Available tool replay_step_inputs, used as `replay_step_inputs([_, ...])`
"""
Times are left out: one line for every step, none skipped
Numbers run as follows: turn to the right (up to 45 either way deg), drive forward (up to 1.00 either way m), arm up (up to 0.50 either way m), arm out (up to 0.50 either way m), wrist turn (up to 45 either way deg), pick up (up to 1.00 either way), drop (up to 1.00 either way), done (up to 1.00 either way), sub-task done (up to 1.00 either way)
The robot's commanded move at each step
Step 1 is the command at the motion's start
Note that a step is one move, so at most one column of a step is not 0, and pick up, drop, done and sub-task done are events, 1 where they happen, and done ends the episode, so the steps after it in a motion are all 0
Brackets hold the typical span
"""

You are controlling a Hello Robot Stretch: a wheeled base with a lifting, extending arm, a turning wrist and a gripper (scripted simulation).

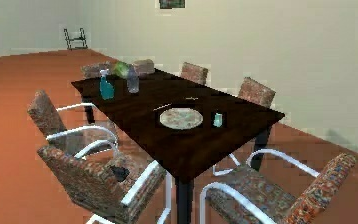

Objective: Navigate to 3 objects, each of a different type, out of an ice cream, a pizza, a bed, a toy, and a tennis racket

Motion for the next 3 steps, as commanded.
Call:
replay_step_inputs([0.0,0.0,0.0,0.0,0.0,0.0,0.0,0.0,1.0])
replay_step_inputs([45.0,0.0,0.0,0.0,0.0,0.0,0.0,0.0,0.0])
replay_step_inputs([45.0,0.0,0.0,0.0,0.0,0.0,0.0,0.0,0.0])
